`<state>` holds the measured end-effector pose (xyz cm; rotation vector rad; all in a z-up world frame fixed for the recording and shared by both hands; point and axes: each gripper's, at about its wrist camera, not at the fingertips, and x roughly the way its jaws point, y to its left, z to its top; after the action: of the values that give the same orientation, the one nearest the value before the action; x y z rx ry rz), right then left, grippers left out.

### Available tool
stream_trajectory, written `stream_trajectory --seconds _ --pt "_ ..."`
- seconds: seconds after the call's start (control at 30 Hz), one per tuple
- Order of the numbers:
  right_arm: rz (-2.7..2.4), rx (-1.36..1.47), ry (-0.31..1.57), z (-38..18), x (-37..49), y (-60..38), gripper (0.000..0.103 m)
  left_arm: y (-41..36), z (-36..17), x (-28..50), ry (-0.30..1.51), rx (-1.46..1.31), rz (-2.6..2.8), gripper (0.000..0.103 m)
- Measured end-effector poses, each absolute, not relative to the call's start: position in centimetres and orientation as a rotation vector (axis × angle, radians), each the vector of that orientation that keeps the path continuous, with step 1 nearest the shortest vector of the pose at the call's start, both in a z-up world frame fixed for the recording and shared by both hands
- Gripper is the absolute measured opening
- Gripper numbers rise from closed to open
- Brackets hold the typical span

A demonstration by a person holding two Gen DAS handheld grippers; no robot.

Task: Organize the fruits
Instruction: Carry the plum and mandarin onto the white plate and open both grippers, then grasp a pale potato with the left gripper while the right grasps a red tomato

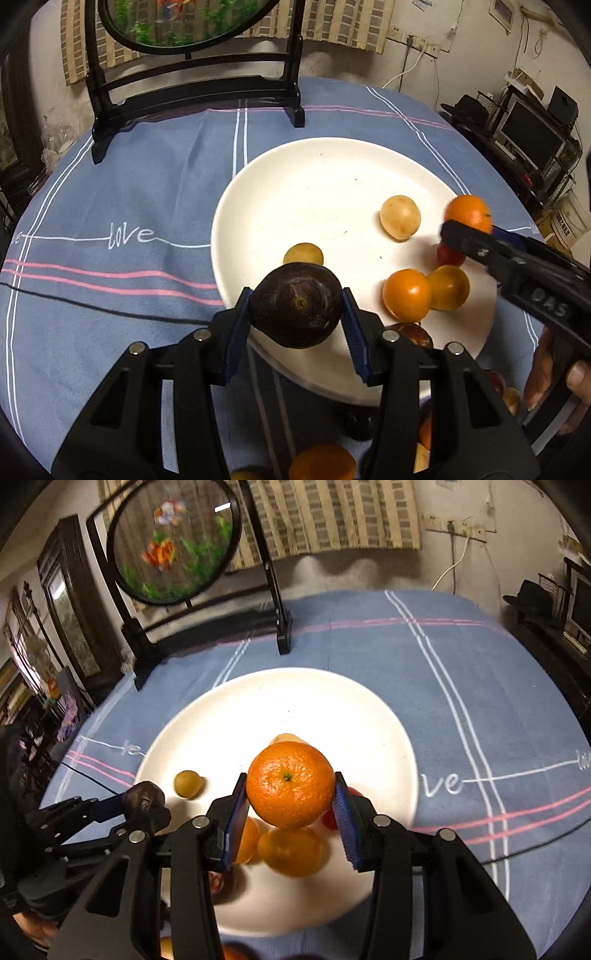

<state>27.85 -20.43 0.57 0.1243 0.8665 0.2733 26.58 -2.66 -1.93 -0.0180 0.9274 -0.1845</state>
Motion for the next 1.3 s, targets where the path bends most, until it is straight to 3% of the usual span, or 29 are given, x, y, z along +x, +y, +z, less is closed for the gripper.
stream_trajectory --seconds 0.13,0.23,0.33,0.5,0.8,1.3 --pt "0.274 0.129 0.906 -0.4 28.6 -19.9 0.049 -3.0 -2.4 27.1 0.944 -0.011 -0.187 0.049" --pt "0.272 0.161 0.873 0.0 28.4 -20.2 0.055 -2.9 -1.9 27.0 0.923 -0.024 -0.186 0.063" --pt "0.274 0.17 0.845 0.8 27.5 -20.7 0.066 -2.8 -0.9 26.4 0.899 -0.015 -0.18 0.066" --pt "0.274 0.158 0.806 2.5 24.9 -21.8 0.067 -2.1 0.5 24.5 0.873 -0.002 -0.183 0.067" --pt "0.248 0.085 0.797 2.4 18.5 -23.8 0.068 0.4 0.7 19.8 0.86 -0.026 -0.149 0.087" --pt "0.218 0.163 0.853 -0.8 7.4 -26.6 0.068 3.8 -1.4 11.0 0.885 -0.056 -0.122 0.088"
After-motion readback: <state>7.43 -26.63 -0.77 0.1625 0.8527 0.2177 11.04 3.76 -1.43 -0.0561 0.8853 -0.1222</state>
